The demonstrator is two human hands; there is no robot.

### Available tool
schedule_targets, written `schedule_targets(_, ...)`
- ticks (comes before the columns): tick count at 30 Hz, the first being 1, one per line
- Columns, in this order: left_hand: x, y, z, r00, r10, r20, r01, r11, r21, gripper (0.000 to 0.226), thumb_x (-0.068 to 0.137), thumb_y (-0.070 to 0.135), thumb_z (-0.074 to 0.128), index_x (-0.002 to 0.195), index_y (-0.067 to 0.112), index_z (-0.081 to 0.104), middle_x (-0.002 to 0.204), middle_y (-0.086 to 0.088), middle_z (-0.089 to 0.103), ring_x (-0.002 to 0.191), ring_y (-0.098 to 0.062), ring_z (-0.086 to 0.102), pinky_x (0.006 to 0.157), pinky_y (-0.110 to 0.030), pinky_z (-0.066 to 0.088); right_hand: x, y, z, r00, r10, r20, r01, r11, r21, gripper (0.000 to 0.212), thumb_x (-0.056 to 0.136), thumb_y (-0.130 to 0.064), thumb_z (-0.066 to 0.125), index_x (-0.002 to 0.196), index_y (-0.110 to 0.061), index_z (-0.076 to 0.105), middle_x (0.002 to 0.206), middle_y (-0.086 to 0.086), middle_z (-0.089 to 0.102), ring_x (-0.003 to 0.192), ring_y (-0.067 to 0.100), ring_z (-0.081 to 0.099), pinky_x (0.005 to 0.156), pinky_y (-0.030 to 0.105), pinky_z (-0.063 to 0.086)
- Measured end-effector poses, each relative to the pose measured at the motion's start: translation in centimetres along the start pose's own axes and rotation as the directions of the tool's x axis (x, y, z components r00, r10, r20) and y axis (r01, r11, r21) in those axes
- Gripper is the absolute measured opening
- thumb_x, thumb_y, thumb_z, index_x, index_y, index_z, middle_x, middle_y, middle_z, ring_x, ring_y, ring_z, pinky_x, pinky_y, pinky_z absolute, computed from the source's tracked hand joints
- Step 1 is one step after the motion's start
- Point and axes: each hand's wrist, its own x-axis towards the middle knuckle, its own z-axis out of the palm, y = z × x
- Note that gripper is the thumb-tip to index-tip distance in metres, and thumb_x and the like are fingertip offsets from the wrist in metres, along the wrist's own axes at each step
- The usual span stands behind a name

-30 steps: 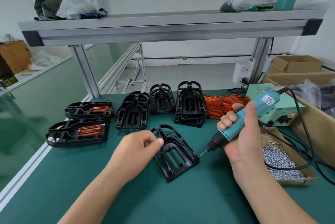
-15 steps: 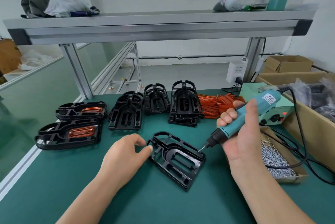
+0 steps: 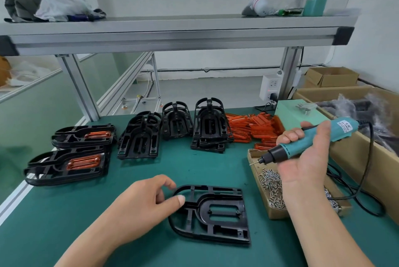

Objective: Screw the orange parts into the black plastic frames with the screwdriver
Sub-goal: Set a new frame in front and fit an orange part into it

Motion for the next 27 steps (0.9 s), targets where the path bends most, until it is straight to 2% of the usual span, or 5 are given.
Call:
schedule_targets(6,2.8,3.3,0.3,0.987,0.044,-0.154,-0.038,0.998,0.040,0.014,0.096,0.053,0.062,0.092,0.041,0.069,0.067,0.019,0.062,0.056,-0.002,0.053,0.059,-0.029,0.047,0.4,-0.7,-0.5,0.998,-0.026,-0.059,0.028,0.999,0.029,0.037,0.098,-0.053,0.070,0.100,-0.017,0.061,0.074,-0.004,0.050,0.062,0.010,0.050,0.061,0.023,0.048)
schedule_targets(10,6.6,7.9,1.0,0.986,0.120,-0.116,-0.113,0.992,0.065,0.016,0.097,0.043,0.061,0.086,0.037,0.072,0.069,0.022,0.067,0.054,0.002,0.055,0.056,-0.026,0.044,0.8,-1.0,-0.7,0.996,-0.036,-0.081,0.038,0.999,0.025,0.035,0.099,-0.051,0.069,0.099,-0.018,0.061,0.073,-0.005,0.049,0.061,0.010,0.049,0.060,0.023,0.047)
schedule_targets(12,9.2,10.2,1.8,0.981,0.162,-0.104,-0.153,0.984,0.086,0.016,0.096,0.038,0.061,0.089,0.034,0.075,0.075,0.022,0.070,0.064,0.002,0.062,0.062,-0.027,0.052,0.8,-1.1,-0.8,0.997,-0.026,-0.077,0.028,0.999,0.029,0.032,0.100,-0.049,0.069,0.098,-0.018,0.062,0.073,-0.005,0.049,0.060,0.009,0.048,0.059,0.022,0.046)
schedule_targets(20,17.6,15.2,6.3,0.974,0.226,-0.014,-0.208,0.918,0.336,0.021,0.099,0.029,0.058,0.098,0.025,0.079,0.105,0.007,0.075,0.094,-0.018,0.069,0.077,-0.034,0.058,0.9,-0.6,-0.8,0.998,0.011,-0.069,-0.010,1.000,0.015,0.029,0.101,-0.046,0.068,0.093,-0.019,0.062,0.070,-0.006,0.046,0.056,0.009,0.045,0.053,0.022,0.044)
schedule_targets(27,21.8,17.4,9.1,0.978,0.206,0.035,-0.199,0.865,0.462,0.026,0.099,0.041,0.065,0.095,0.018,0.076,0.089,0.001,0.071,0.085,-0.024,0.068,0.076,-0.040,0.060,1.5,-0.7,-1.1,0.999,0.009,-0.045,-0.008,1.000,0.023,0.029,0.103,-0.046,0.064,0.093,-0.018,0.062,0.069,-0.005,0.046,0.057,0.009,0.045,0.053,0.022,0.043)
